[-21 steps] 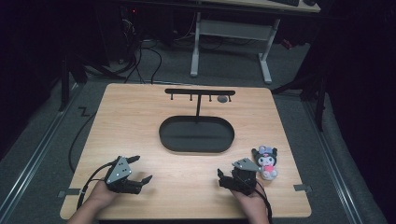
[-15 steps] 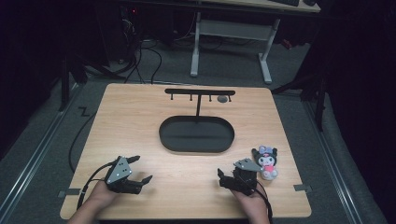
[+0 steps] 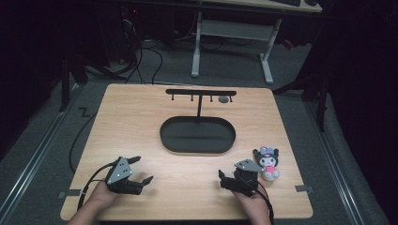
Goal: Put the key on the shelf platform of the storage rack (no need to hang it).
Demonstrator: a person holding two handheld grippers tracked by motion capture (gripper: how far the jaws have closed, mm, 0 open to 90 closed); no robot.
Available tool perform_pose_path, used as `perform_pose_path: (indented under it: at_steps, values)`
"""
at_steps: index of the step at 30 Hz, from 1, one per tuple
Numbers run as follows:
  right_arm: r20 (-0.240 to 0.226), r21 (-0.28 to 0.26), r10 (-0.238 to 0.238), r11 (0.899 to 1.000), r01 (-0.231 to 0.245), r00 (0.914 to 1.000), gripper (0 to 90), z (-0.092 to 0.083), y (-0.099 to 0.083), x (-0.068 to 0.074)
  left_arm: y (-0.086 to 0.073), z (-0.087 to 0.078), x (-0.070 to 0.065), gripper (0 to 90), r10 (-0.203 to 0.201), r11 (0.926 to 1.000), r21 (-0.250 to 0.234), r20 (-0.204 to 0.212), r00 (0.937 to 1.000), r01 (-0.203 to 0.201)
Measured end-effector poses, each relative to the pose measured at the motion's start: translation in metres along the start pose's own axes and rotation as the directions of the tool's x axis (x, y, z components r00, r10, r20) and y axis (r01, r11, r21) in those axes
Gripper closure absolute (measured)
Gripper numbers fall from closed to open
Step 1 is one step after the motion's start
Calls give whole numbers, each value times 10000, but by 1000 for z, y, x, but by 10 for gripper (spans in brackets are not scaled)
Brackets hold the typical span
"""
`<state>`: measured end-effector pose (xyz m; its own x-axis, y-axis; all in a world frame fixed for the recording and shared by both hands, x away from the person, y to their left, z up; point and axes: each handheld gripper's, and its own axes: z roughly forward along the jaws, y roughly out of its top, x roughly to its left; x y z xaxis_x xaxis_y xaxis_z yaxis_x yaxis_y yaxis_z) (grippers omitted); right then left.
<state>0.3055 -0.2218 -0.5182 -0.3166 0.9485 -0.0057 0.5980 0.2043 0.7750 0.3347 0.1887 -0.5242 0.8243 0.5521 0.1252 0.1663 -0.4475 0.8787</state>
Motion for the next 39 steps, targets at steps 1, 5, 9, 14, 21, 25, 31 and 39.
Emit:
perform_pose_path:
  at_steps: [1, 5, 9, 14, 21, 25, 31, 39]
  values:
    - [-7, 25, -4, 10000, 4, 10000, 107, 0, 0, 0, 0, 0, 0, 154, 3, 10000, -5, -2, 10000, -3]
    - [-67, 118, 27, 9999, -26, 10000, 107, 1, -1, 0, 0, 0, 0, 154, 13, 10000, 7, -11, 10000, -13]
    - [-205, 351, 140, 9993, -133, 9997, 107, 2, -1, 0, 0, 0, 0, 154, 7, 10000, 8, -10, 10000, -7]
    - [-296, 428, 110, 9990, -98, 9995, 109, 1, 0, -2, 0, 0, 0, 154, 1, 10000, 2, -12, 10000, -1]
    - [-271, 771, 328, 9966, -306, 9991, 114, -2, 1, -8, 0, 0, 0, 154, -1, 10000, 4, -8, 10000, 1]
    - [-193, 1124, 236, 9934, -213, 9995, 113, -1, 1, -8, 0, 0, 0, 154, -12, 10000, 16, -32, 10000, 12]
    - [-297, 1718, 17, 9851, 34, 9996, 126, -1, 4, -4, 0, 0, 0, 154, -11, 10000, 28, -19, 10000, 11]
    - [-410, 2349, 5, 9720, 91, 9992, 162, -1, 14, 1, 0, 0, 0, 154, -13, 10000, -10, 59, 10000, 13]
